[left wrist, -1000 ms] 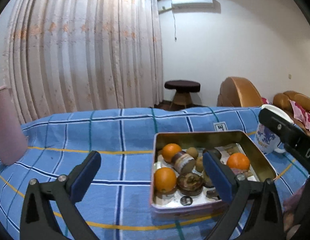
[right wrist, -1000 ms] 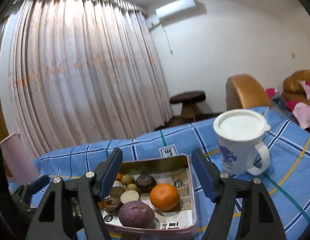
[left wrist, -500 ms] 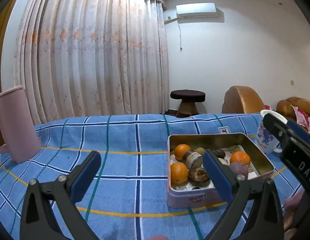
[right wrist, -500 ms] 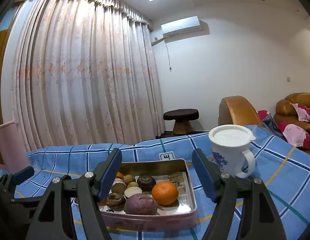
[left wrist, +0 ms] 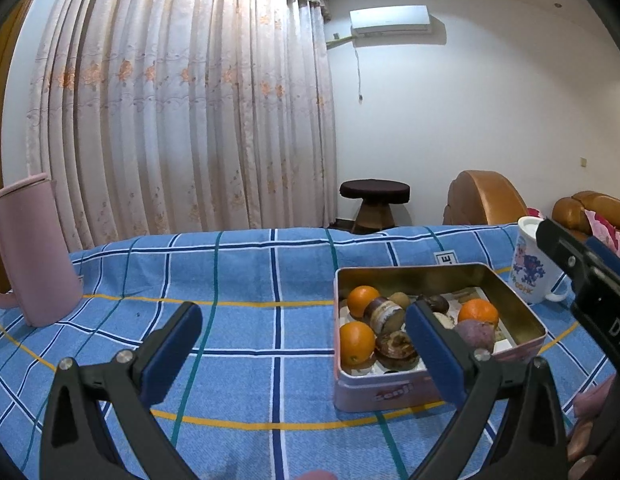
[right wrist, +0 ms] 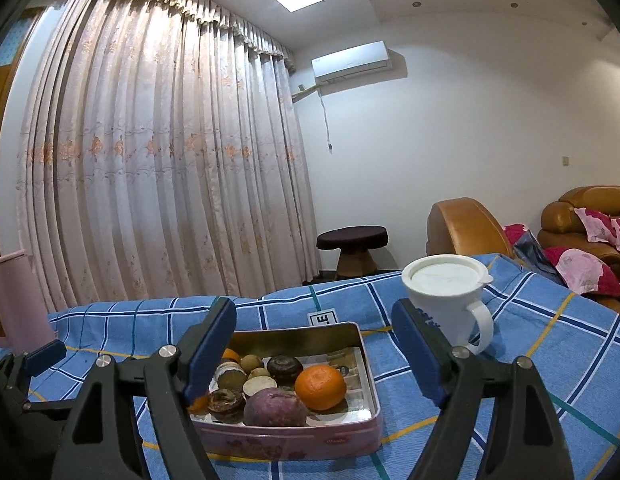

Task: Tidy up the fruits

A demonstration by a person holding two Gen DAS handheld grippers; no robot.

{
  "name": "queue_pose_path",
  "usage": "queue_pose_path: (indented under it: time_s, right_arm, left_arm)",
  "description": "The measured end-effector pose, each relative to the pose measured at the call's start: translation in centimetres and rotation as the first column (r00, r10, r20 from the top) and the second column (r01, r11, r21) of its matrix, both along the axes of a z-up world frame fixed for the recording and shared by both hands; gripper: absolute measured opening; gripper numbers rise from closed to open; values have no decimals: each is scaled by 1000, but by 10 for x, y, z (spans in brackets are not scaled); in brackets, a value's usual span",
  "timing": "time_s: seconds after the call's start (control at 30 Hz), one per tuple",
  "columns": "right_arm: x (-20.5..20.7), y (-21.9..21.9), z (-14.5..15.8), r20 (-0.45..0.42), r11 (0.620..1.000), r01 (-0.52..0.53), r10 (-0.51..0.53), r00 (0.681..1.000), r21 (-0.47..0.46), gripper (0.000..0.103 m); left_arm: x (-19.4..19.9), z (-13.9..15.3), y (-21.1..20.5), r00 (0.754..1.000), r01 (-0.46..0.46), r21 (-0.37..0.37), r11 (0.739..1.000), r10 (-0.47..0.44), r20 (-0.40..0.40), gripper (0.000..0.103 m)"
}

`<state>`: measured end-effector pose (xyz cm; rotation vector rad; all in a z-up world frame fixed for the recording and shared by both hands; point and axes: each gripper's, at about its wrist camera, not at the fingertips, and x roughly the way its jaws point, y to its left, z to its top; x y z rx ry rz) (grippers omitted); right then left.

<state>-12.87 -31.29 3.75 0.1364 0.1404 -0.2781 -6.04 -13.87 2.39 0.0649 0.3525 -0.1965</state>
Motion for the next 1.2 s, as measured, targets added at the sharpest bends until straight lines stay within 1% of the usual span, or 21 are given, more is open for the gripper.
queue_pose_path:
  time_s: [0.97,1.2]
  right_arm:
    - [1,0,1,-11,1000,-4,4,1000,-12,82]
    - [3,0,1,-15,1000,-8,8,1000,-16,82]
  left_arm:
    - [0,1,1,1000,-10,8,1000,10,-9,103]
    - [3,-2,2,999,7,2,1000,-7,-34,103]
